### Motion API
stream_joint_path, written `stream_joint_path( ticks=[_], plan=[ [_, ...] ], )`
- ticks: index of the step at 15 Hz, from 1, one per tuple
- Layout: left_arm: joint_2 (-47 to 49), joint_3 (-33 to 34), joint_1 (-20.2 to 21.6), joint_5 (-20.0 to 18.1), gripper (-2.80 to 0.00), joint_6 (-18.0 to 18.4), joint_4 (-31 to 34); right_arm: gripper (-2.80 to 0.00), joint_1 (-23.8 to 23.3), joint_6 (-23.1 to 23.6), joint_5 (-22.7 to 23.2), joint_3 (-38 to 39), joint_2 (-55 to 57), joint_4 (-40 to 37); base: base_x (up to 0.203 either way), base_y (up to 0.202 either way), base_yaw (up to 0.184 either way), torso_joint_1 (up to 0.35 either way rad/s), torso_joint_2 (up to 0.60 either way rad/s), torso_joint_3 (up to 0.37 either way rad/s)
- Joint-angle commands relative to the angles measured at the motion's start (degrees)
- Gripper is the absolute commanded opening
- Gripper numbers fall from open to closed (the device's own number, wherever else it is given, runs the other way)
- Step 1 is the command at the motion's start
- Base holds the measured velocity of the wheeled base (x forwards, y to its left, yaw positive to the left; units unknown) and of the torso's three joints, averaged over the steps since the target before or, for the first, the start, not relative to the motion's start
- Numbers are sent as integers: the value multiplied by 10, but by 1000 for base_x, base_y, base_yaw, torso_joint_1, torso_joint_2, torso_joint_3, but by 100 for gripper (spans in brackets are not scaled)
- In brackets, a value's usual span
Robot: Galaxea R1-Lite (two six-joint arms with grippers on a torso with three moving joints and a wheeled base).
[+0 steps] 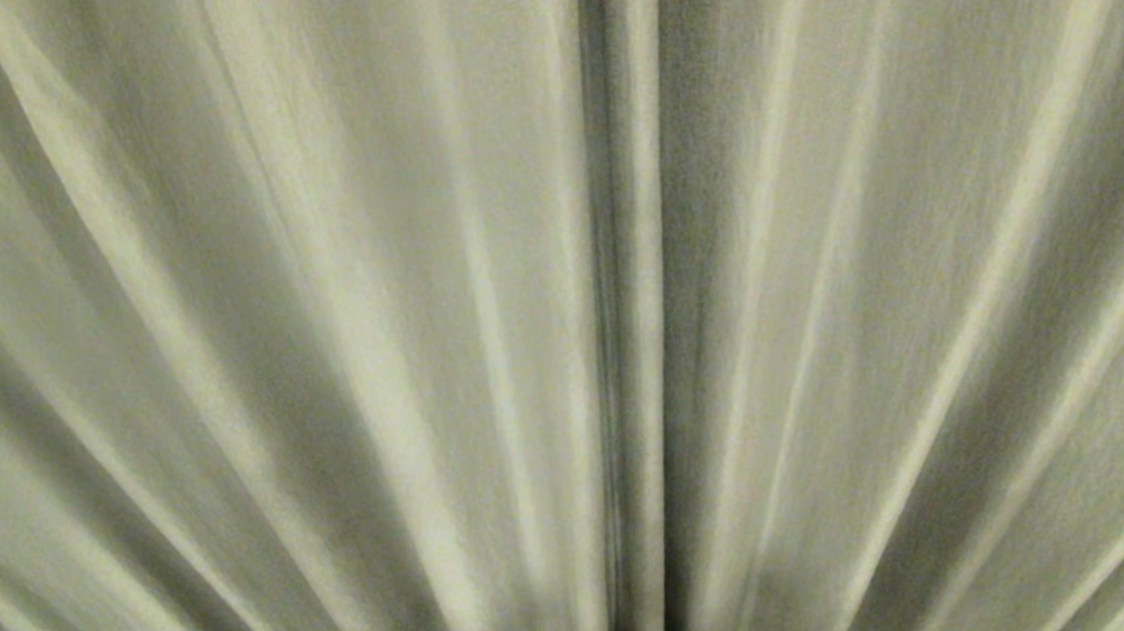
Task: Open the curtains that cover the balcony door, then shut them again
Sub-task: Pull the outer curtains open on both sides
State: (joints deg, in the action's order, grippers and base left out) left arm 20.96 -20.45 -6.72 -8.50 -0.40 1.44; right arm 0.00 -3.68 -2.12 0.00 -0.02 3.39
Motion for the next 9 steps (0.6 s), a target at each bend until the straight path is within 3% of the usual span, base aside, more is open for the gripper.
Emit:
stream_joint_path(
  ticks=[1,4,7,8,9],
  plan=[
    [133,-53,-39,-13,-280,-1,-17,-280,0,0,0,0,0,0,0,0,0,0,0,0],
    [245,-124,-80,-27,-280,-4,-68,-280,0,0,0,0,0,0,0,0,0,0,0,0],
    [320,-203,-85,-22,-280,-7,-84,-280,0,0,0,0,0,0,0,0,0,0,0,0],
    [332,-222,-72,-7,-280,-4,-85,-280,0,0,0,0,0,0,0,0,0,0,0,0],
    [340,-234,-55,33,-280,7,-84,-280,0,0,0,0,0,0,0,0,0,0,0,0]
  ],
)
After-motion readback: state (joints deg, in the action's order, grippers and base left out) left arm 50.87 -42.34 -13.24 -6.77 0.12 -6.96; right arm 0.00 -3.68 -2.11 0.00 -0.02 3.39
